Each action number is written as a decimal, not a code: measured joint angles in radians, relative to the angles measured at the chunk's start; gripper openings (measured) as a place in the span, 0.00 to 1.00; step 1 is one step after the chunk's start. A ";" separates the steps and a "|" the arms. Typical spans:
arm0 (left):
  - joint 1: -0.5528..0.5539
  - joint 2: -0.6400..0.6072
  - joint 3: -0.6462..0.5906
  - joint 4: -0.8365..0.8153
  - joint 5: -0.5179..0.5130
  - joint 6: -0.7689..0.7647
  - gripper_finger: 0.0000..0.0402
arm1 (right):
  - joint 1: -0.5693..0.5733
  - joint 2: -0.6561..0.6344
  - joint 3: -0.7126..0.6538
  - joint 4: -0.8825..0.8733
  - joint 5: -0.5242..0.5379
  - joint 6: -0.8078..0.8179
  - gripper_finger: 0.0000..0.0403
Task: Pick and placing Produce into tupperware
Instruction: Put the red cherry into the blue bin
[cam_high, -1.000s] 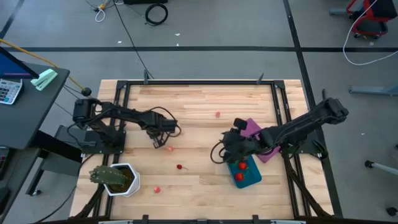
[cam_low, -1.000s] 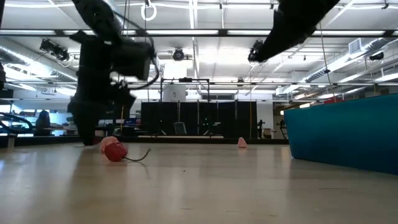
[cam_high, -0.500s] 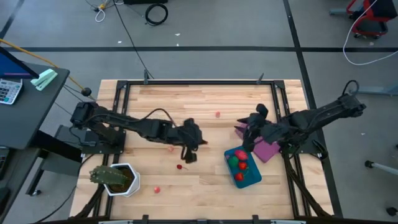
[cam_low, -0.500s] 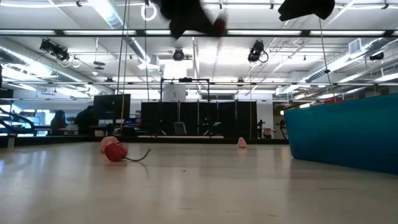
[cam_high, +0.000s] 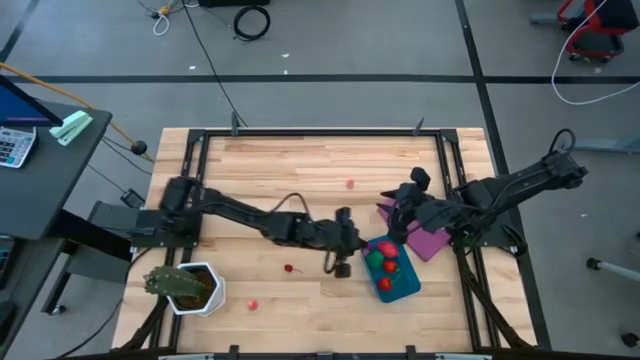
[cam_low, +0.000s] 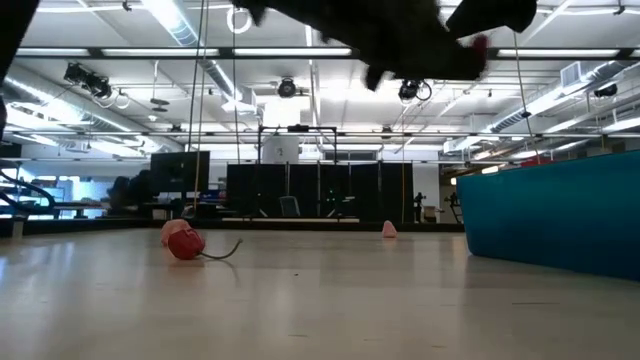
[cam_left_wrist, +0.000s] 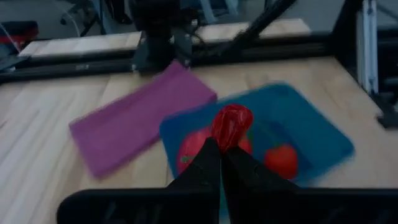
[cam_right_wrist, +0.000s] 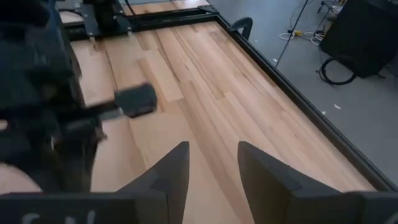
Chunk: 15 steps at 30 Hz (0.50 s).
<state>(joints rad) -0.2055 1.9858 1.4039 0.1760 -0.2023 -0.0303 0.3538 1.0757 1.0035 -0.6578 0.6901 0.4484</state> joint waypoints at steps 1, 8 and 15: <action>0.003 0.033 0.039 0.011 0.015 -0.004 0.01 | 0.000 0.007 0.000 0.000 0.001 0.000 0.36; 0.005 0.248 0.306 -0.150 0.114 -0.023 0.02 | 0.000 0.041 0.000 -0.012 0.008 0.001 0.36; -0.006 0.409 0.475 -0.290 0.116 -0.064 0.02 | 0.003 0.086 0.000 -0.021 0.009 0.004 0.36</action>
<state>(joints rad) -0.2113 2.3953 1.8792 -0.1142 -0.0864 -0.0939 0.3565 1.1617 1.0035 -0.6791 0.6987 0.4522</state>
